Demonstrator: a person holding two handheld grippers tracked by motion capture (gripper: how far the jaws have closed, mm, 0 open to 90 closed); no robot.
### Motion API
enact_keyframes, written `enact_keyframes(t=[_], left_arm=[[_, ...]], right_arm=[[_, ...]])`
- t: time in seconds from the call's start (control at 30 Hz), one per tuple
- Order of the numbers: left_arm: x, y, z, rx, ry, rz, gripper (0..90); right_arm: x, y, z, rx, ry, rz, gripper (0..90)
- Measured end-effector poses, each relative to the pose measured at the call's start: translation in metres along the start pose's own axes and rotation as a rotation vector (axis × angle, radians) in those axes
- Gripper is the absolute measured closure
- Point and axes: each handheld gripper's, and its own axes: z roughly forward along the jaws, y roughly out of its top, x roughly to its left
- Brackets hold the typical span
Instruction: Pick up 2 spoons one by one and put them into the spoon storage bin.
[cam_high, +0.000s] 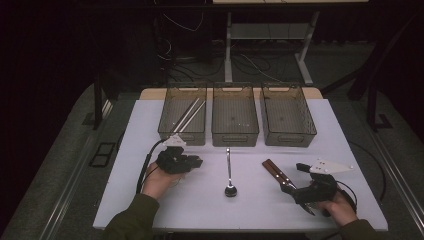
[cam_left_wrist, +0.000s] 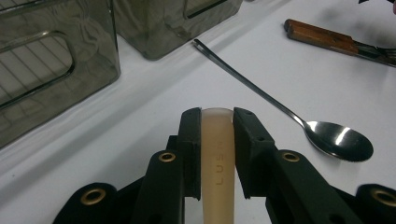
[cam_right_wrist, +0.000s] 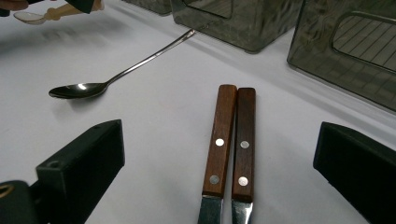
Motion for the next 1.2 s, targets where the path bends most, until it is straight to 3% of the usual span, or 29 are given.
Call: enact_keyframes(t=[0.27, 0.57, 1.2], left_arm=[[0.002, 0.008, 0.003, -0.007, -0.012, -0.007, 73.1], [-0.003, 0.024, 0.011, -0.013, -0.017, 0.004, 73.1], [-0.008, 0.075, 0.026, -0.077, -0.056, 0.025, 73.0]], right_arm=[[-0.002, 0.003, 0.005, 0.004, 0.028, -0.033, 2.1], [-0.001, 0.003, 0.004, 0.01, 0.067, -0.031, 2.1], [0.0, 0.004, -0.002, -0.008, 0.045, -0.036, 2.1]])
